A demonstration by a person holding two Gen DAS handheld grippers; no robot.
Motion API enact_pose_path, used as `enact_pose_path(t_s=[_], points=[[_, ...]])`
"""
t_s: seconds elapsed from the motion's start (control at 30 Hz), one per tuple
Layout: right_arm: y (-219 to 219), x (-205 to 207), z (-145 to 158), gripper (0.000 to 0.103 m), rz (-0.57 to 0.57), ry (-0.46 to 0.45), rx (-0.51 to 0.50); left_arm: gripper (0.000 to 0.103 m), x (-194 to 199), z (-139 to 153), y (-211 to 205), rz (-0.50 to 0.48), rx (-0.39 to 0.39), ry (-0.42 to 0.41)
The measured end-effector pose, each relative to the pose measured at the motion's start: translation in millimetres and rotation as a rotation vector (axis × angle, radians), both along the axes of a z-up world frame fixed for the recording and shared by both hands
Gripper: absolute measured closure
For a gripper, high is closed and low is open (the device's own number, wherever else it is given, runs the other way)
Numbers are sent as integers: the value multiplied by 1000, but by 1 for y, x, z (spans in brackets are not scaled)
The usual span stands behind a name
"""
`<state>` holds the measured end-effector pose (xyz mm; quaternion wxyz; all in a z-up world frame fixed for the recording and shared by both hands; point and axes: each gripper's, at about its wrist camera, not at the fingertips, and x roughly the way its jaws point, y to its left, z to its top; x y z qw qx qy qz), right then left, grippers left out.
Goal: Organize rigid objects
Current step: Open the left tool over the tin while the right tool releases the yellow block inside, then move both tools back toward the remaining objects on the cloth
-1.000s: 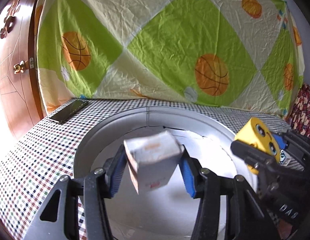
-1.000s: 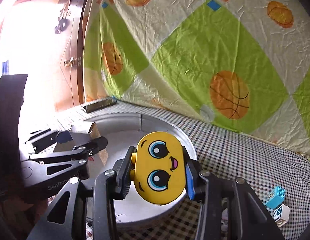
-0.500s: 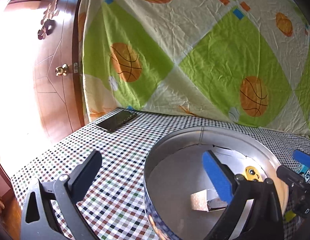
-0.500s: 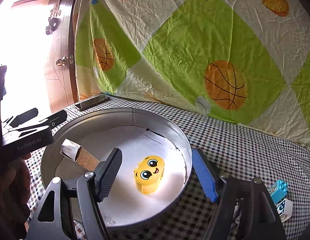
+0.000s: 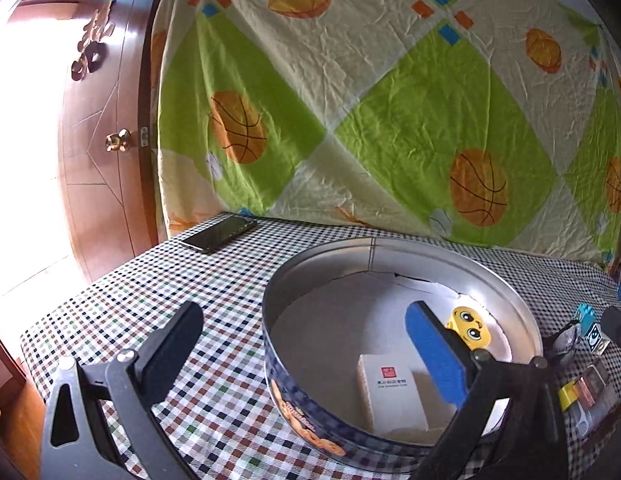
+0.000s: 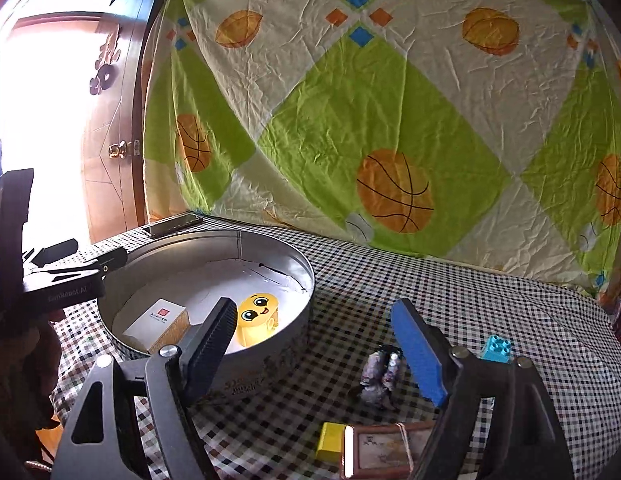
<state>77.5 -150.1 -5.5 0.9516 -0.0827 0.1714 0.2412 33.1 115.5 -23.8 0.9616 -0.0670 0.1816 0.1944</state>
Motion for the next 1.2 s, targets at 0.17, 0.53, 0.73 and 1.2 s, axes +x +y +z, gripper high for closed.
enact_pose_path(t_s=[0.17,0.53,0.73,1.2], points=[[-39,-8,-8,22,-72,11,-6,0,-3,5,-32,-80,6,-22],[-137,-24,-42,21,-280,156,25,0,-3,-5,-131,-351,9,15],[-139,-40,-65,21,-255,228,28,0,-5,-16,-166,-416,62,51],[-108,-44,-85,21,-116,304,-45,0,0,-28,-157,-404,39,78]])
